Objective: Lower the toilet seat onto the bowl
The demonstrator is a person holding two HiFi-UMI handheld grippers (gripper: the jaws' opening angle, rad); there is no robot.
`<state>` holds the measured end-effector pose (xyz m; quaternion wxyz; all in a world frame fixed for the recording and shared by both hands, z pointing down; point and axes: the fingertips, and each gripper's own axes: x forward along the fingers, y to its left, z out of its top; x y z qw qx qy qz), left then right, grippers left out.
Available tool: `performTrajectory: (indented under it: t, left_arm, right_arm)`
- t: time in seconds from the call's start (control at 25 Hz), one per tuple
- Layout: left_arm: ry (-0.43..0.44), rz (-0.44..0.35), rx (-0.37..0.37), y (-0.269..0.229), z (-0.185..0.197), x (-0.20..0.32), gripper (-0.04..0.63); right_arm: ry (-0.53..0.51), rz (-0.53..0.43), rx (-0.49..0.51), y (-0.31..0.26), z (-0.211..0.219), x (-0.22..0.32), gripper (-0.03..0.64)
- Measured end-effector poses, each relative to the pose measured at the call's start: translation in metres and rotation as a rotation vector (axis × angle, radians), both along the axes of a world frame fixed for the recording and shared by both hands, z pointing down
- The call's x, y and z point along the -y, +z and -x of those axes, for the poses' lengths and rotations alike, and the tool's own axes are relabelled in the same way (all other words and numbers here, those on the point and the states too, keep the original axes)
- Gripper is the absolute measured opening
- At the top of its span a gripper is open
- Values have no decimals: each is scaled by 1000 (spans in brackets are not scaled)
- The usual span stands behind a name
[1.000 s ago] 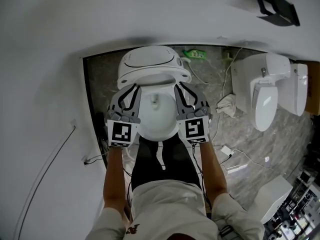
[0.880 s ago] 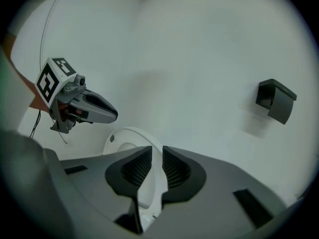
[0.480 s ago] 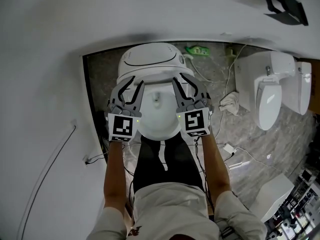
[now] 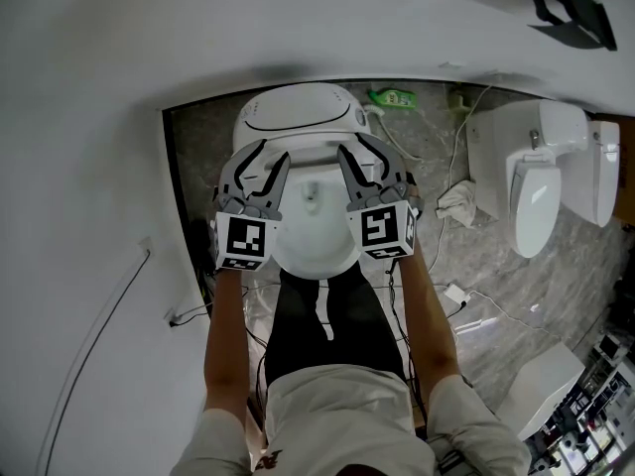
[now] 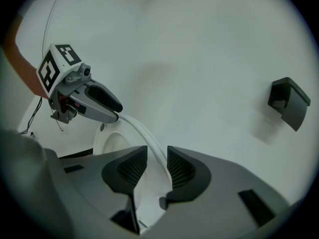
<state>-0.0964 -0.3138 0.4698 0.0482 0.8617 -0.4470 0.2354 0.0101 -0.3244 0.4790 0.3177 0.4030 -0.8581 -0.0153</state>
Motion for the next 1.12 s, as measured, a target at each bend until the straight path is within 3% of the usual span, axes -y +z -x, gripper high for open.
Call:
performTrajectory:
  t: [0.6, 1.12]
  left_arm:
    - [-2, 15, -13, 7, 1, 0, 161]
    - [0, 8, -20, 4, 2, -21, 161]
  right_arm:
    - [2, 0, -22, 11, -1, 2, 144]
    - [31, -22, -3, 5, -5, -22, 107]
